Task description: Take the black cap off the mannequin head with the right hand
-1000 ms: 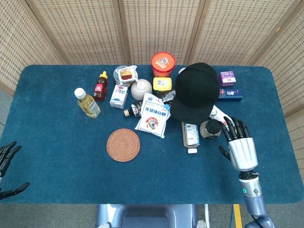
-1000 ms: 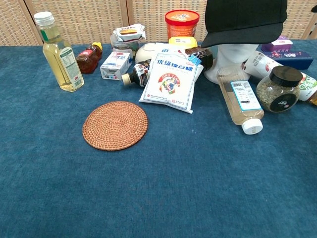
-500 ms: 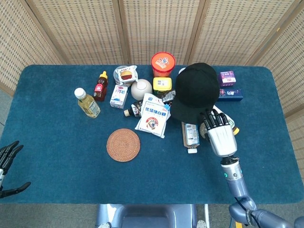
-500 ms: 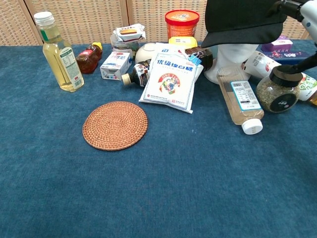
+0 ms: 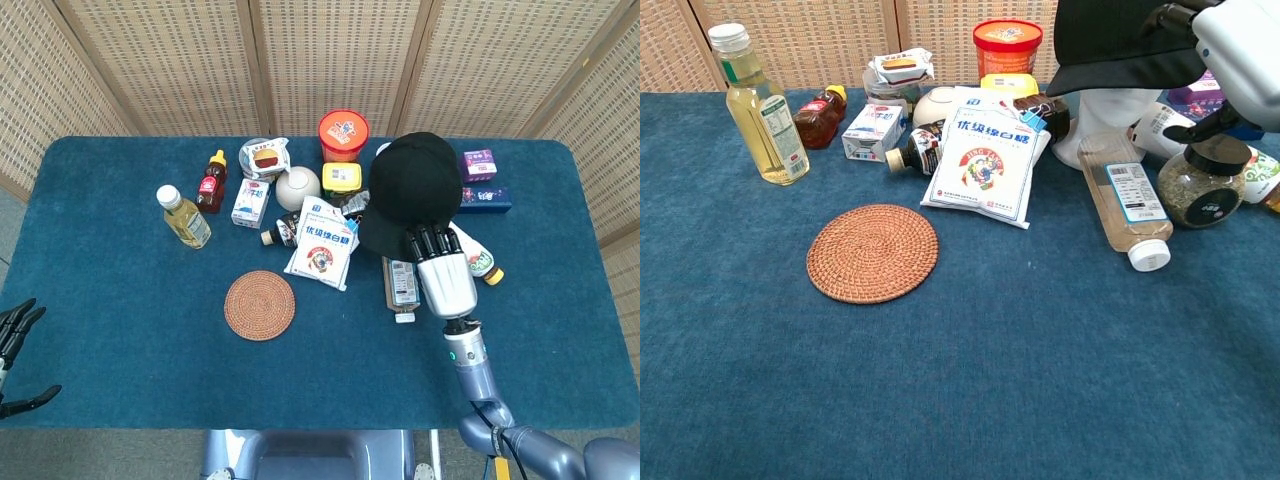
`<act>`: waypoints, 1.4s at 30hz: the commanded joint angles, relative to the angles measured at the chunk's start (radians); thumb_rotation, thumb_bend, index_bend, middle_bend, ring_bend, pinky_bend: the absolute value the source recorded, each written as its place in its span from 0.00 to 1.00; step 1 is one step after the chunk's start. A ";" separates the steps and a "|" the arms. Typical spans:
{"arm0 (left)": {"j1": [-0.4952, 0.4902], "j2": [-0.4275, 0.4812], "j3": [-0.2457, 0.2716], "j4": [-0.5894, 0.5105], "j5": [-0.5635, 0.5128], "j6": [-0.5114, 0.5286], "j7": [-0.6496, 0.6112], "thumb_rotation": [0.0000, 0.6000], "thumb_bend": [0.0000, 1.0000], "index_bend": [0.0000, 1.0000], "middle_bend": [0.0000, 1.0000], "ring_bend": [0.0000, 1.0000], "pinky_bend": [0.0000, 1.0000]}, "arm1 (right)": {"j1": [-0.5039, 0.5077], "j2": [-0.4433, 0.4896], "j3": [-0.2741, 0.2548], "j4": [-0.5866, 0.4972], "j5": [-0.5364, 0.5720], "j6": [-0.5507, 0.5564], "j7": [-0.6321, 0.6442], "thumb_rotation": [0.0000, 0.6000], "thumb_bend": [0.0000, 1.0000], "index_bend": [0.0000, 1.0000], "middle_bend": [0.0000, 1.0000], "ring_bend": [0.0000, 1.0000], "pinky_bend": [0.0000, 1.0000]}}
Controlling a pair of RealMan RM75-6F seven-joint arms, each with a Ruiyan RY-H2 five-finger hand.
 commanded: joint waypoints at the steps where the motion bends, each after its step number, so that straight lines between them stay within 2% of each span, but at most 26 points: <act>1: -0.002 0.003 0.003 -0.002 0.002 -0.007 0.000 1.00 0.09 0.00 0.00 0.00 0.04 | 0.020 -0.028 0.000 0.048 -0.002 0.022 0.005 1.00 0.02 0.26 0.27 0.26 0.33; 11: -0.009 0.005 -0.001 -0.009 -0.011 -0.029 0.018 1.00 0.09 0.00 0.00 0.00 0.04 | 0.071 -0.098 -0.001 0.191 0.000 0.055 0.012 1.00 0.15 0.28 0.28 0.26 0.37; 19: -0.005 0.002 -0.002 -0.013 -0.014 -0.031 0.042 1.00 0.09 0.00 0.00 0.00 0.04 | 0.111 -0.135 0.003 0.297 0.016 0.067 0.061 1.00 0.39 0.33 0.31 0.30 0.47; 23: -0.004 0.000 -0.002 -0.012 -0.013 -0.030 0.045 1.00 0.09 0.00 0.00 0.00 0.04 | 0.125 -0.149 -0.003 0.348 0.019 0.080 0.090 1.00 0.47 0.36 0.35 0.33 0.53; 29: -0.005 -0.002 -0.003 -0.014 -0.014 -0.034 0.051 1.00 0.09 0.00 0.00 0.00 0.04 | 0.143 -0.165 -0.019 0.413 0.018 0.095 0.126 1.00 0.56 0.45 0.45 0.43 0.61; 32: -0.004 -0.002 -0.003 -0.014 -0.014 -0.034 0.053 1.00 0.09 0.00 0.00 0.00 0.04 | 0.152 -0.175 -0.028 0.441 0.016 0.103 0.154 1.00 0.66 0.50 0.51 0.49 0.65; 37: -0.006 -0.002 -0.006 -0.015 -0.020 -0.040 0.053 1.00 0.09 0.00 0.00 0.00 0.04 | 0.170 -0.187 -0.045 0.498 0.007 0.128 0.202 1.00 0.74 0.60 0.62 0.59 0.74; 42: -0.008 -0.003 -0.004 -0.019 -0.020 -0.049 0.062 1.00 0.09 0.00 0.00 0.00 0.04 | 0.194 -0.187 -0.054 0.548 -0.001 0.164 0.265 1.00 0.82 0.62 0.68 0.64 0.81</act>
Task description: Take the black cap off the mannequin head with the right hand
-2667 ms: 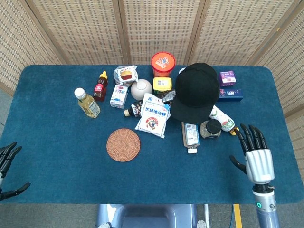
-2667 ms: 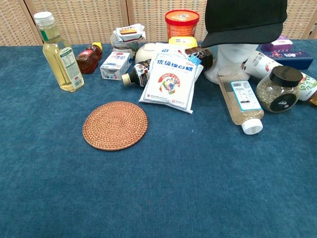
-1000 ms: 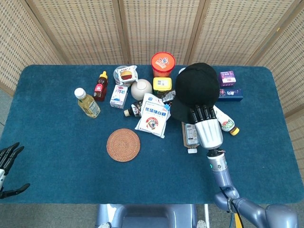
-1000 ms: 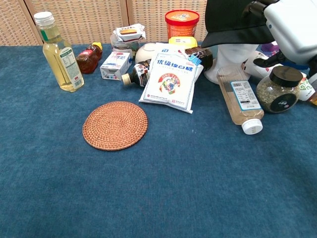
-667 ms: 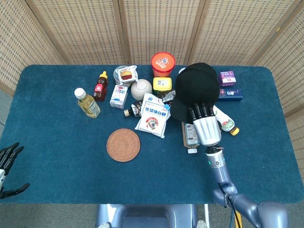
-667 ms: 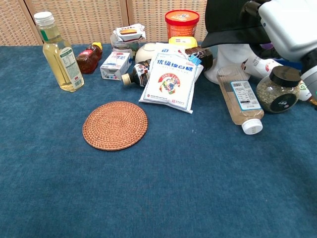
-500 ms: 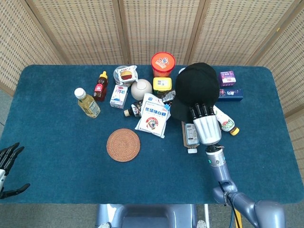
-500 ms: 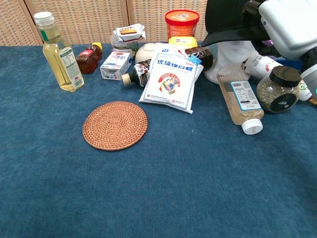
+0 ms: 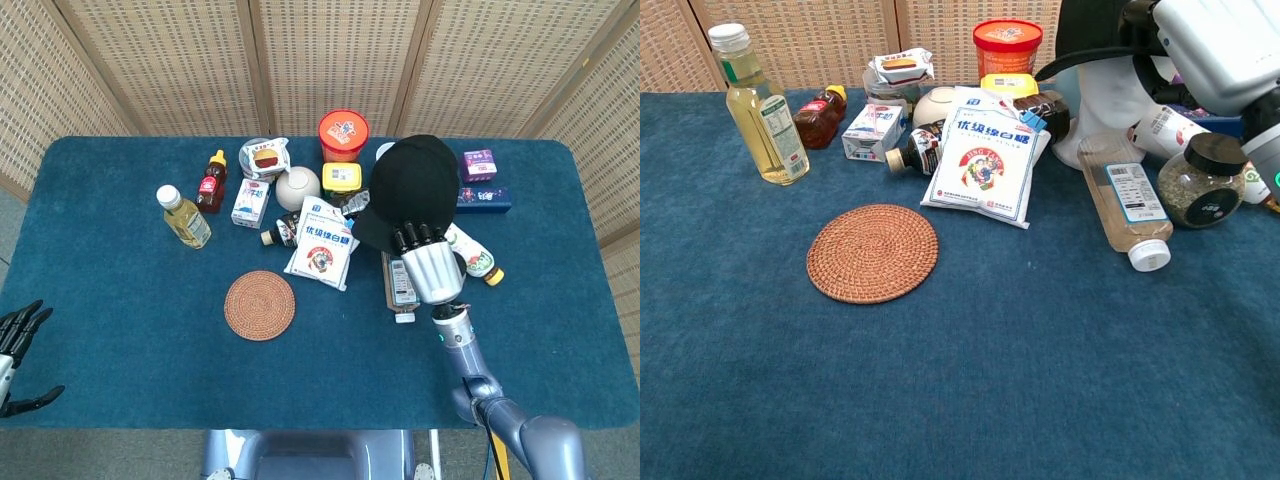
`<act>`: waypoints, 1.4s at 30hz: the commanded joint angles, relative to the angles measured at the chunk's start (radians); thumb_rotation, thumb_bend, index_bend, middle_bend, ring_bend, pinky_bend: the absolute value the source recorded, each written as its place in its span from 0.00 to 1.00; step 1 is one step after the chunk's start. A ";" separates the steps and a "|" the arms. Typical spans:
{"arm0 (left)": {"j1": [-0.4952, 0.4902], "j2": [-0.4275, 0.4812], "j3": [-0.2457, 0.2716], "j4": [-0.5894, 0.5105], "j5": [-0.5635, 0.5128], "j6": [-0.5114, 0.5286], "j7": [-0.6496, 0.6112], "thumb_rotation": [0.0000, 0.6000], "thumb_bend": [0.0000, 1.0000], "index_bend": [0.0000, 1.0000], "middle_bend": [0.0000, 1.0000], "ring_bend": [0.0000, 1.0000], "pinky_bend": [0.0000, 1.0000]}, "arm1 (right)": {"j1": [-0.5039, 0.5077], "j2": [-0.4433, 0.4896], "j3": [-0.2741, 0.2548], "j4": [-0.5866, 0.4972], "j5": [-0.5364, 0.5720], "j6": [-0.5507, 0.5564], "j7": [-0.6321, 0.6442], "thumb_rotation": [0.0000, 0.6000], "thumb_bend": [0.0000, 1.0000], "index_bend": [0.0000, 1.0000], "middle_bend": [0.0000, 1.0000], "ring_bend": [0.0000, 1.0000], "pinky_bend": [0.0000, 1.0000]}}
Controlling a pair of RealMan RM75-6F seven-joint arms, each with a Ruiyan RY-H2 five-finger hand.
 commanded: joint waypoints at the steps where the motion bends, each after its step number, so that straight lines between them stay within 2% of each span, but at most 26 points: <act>1: 0.001 -0.001 0.002 -0.002 0.001 -0.001 0.004 1.00 0.09 0.00 0.00 0.00 0.04 | 0.023 0.000 -0.005 0.039 -0.006 0.032 0.040 1.00 0.83 0.62 0.69 0.65 0.82; 8: 0.004 -0.001 0.001 -0.008 -0.006 -0.004 0.014 1.00 0.10 0.00 0.00 0.00 0.04 | 0.064 0.017 0.012 0.074 0.010 0.064 0.072 1.00 0.86 0.62 0.70 0.66 0.86; 20: 0.004 0.003 0.001 -0.013 -0.014 -0.012 0.010 1.00 0.10 0.00 0.00 0.00 0.04 | 0.127 0.076 0.045 0.082 0.049 0.078 0.074 1.00 0.87 0.62 0.70 0.66 0.87; 33: -0.003 0.002 0.006 -0.022 -0.023 -0.045 0.033 1.00 0.09 0.00 0.00 0.00 0.04 | 0.227 0.154 0.109 0.184 0.153 -0.074 0.066 1.00 0.87 0.62 0.70 0.67 0.88; 42: -0.005 0.002 0.008 -0.025 -0.024 -0.050 0.036 1.00 0.10 0.00 0.00 0.00 0.04 | 0.252 0.189 0.118 0.210 0.193 -0.093 0.065 1.00 0.87 0.62 0.70 0.67 0.89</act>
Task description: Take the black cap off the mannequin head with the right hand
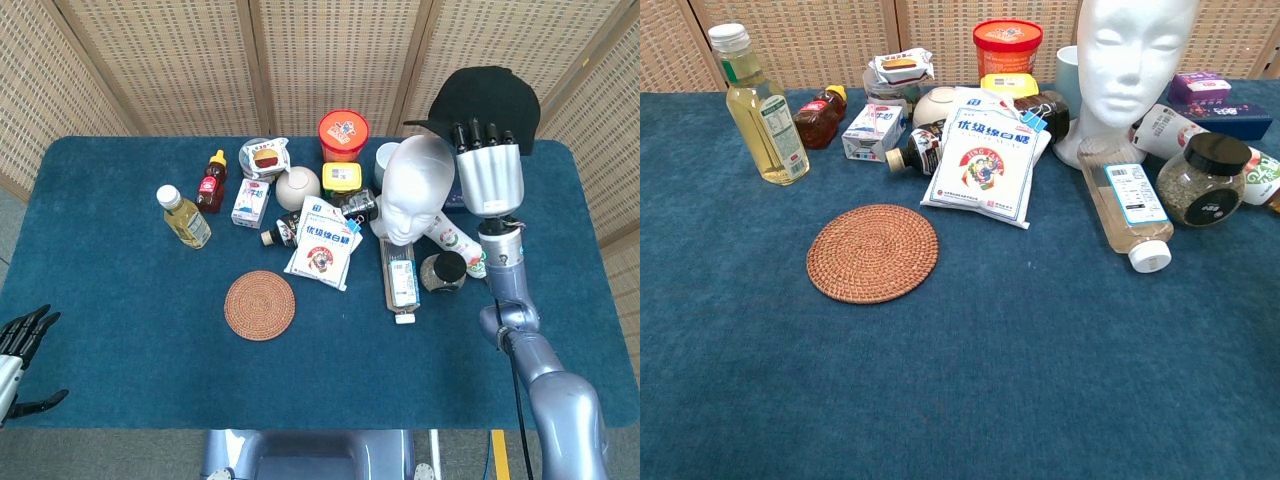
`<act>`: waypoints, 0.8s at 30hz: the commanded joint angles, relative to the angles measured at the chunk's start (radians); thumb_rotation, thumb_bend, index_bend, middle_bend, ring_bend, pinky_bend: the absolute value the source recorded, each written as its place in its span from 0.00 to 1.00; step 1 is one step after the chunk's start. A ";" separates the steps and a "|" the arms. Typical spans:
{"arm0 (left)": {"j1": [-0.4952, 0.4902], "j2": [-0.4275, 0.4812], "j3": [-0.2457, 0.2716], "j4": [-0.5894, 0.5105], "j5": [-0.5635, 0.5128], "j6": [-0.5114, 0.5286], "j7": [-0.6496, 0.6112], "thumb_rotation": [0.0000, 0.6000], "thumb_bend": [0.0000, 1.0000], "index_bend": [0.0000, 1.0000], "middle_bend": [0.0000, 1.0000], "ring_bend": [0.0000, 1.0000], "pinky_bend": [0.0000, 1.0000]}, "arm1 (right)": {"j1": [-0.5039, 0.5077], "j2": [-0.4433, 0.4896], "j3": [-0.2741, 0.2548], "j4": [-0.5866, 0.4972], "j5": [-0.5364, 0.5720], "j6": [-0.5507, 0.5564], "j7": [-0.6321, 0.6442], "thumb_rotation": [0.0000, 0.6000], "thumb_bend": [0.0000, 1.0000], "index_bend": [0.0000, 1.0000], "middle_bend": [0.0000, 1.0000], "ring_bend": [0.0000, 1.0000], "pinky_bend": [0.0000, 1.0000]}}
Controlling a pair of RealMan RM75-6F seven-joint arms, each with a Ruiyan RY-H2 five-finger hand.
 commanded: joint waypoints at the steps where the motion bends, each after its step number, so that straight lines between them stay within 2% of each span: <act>1: 0.001 0.001 -0.002 0.000 -0.002 0.004 -0.005 1.00 0.10 0.00 0.00 0.00 0.04 | 0.004 0.013 -0.010 -0.002 -0.005 0.023 0.002 1.00 0.87 0.62 0.70 0.67 0.89; 7: 0.000 0.000 0.001 0.001 0.000 -0.002 -0.004 1.00 0.10 0.00 0.00 0.00 0.04 | 0.018 0.048 -0.048 -0.051 -0.051 0.137 0.004 1.00 0.88 0.62 0.70 0.68 0.89; 16: 0.003 0.011 0.008 0.002 0.016 0.009 -0.031 1.00 0.10 0.00 0.00 0.00 0.04 | 0.046 0.085 -0.119 -0.272 -0.163 0.298 -0.085 1.00 0.87 0.62 0.70 0.68 0.89; 24: 0.002 0.030 0.015 0.015 0.028 0.016 -0.091 1.00 0.10 0.00 0.00 0.00 0.04 | 0.067 0.083 -0.183 -0.487 -0.257 0.283 -0.277 1.00 0.87 0.63 0.71 0.69 0.89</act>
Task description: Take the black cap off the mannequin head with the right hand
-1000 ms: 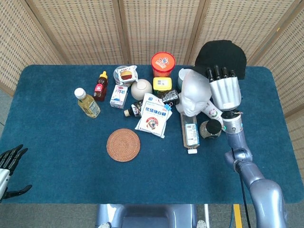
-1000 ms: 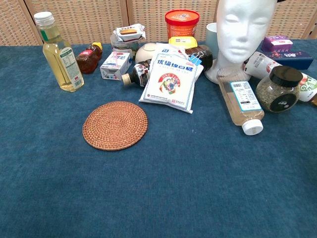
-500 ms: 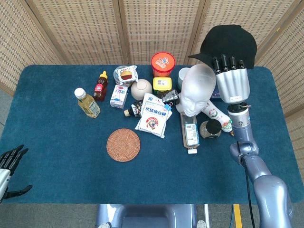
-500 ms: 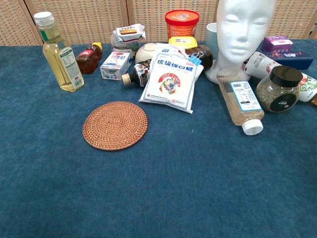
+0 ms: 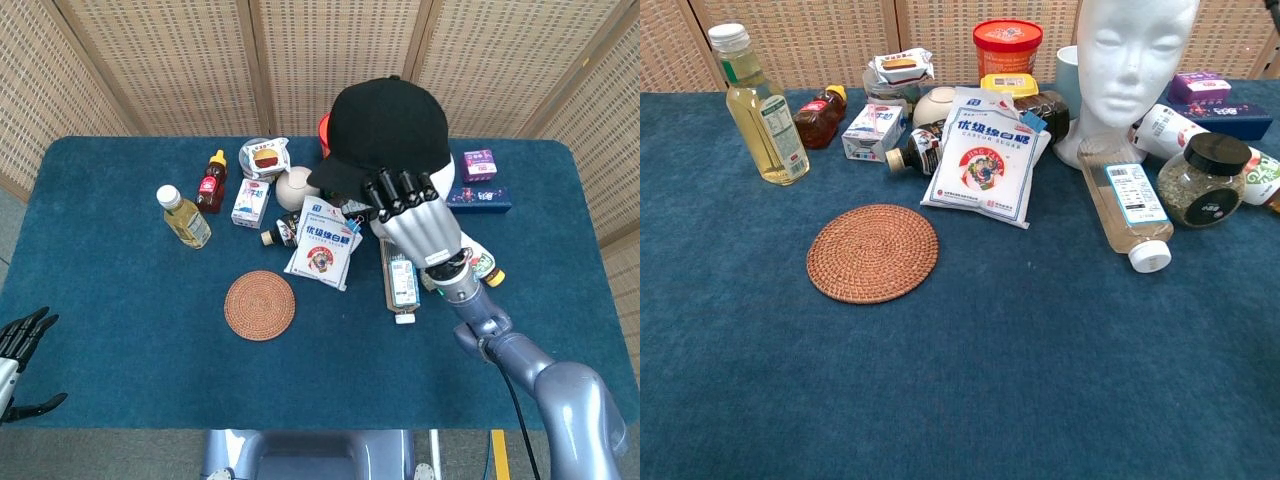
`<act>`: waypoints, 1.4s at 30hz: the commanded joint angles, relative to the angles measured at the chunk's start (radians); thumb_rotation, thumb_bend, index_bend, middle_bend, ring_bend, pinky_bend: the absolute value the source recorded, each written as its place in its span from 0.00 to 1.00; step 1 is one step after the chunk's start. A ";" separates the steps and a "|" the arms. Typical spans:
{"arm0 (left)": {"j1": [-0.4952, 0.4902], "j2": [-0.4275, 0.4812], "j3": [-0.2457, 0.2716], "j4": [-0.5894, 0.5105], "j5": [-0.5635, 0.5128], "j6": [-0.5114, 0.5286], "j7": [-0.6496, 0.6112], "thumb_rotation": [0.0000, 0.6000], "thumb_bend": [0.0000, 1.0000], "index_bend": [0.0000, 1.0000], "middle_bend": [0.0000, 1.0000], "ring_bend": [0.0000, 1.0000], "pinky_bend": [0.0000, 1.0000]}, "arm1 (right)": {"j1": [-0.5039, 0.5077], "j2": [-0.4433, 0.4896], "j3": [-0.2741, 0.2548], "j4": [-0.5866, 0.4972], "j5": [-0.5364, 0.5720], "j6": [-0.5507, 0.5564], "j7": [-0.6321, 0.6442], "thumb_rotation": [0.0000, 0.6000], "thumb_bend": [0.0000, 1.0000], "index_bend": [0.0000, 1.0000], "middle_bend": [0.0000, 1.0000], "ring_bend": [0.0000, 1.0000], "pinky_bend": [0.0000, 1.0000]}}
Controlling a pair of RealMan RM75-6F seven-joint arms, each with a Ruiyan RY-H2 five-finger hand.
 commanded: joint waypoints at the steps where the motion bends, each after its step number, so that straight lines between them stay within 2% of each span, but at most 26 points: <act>1: -0.002 0.010 0.002 0.008 0.005 0.003 -0.027 1.00 0.10 0.00 0.00 0.00 0.04 | 0.020 -0.010 -0.036 -0.106 -0.052 -0.022 -0.110 1.00 0.87 0.63 0.71 0.69 0.90; 4: -0.004 0.016 0.005 0.013 0.010 0.004 -0.046 1.00 0.10 0.00 0.00 0.00 0.04 | 0.033 -0.029 -0.049 -0.140 -0.074 -0.057 -0.168 1.00 0.87 0.63 0.71 0.69 0.90; 9: -0.006 0.027 0.009 0.017 0.015 0.004 -0.072 1.00 0.10 0.00 0.00 0.00 0.04 | 0.055 -0.093 -0.069 -0.121 -0.100 -0.128 -0.264 1.00 0.88 0.63 0.71 0.69 0.90; 15: -0.003 0.033 0.013 0.021 0.019 0.010 -0.088 1.00 0.10 0.00 0.00 0.00 0.04 | 0.055 -0.164 -0.085 -0.030 -0.076 -0.244 -0.332 1.00 0.87 0.63 0.71 0.70 0.90; 21: -0.006 0.031 0.012 0.019 0.015 0.002 -0.082 1.00 0.10 0.00 0.00 0.00 0.04 | 0.007 -0.213 -0.104 0.099 -0.060 -0.247 -0.266 1.00 0.87 0.63 0.71 0.70 0.90; 29: -0.010 0.025 0.013 0.008 0.013 -0.014 -0.052 1.00 0.10 0.00 0.00 0.00 0.04 | -0.043 -0.237 -0.145 0.142 -0.079 -0.222 -0.210 1.00 0.87 0.63 0.71 0.67 0.82; 32: -0.009 0.026 0.008 0.005 0.000 -0.012 -0.053 1.00 0.10 0.00 0.00 0.00 0.04 | -0.075 -0.247 -0.179 0.143 -0.095 -0.221 -0.187 1.00 0.86 0.63 0.69 0.66 0.80; 35: -0.010 0.027 0.006 0.004 -0.002 -0.012 -0.055 1.00 0.10 0.00 0.00 0.00 0.04 | -0.093 -0.248 -0.195 0.127 -0.101 -0.231 -0.178 1.00 0.75 0.58 0.65 0.61 0.75; 36: -0.010 0.027 0.007 0.004 -0.002 -0.013 -0.055 1.00 0.10 0.00 0.00 0.00 0.04 | -0.096 -0.245 -0.199 0.118 -0.102 -0.236 -0.178 1.00 0.68 0.54 0.62 0.58 0.73; 42: -0.011 0.030 0.006 0.004 -0.003 -0.014 -0.061 1.00 0.10 0.00 0.00 0.00 0.04 | -0.120 -0.217 -0.200 0.021 -0.094 -0.275 -0.248 1.00 0.40 0.35 0.39 0.33 0.57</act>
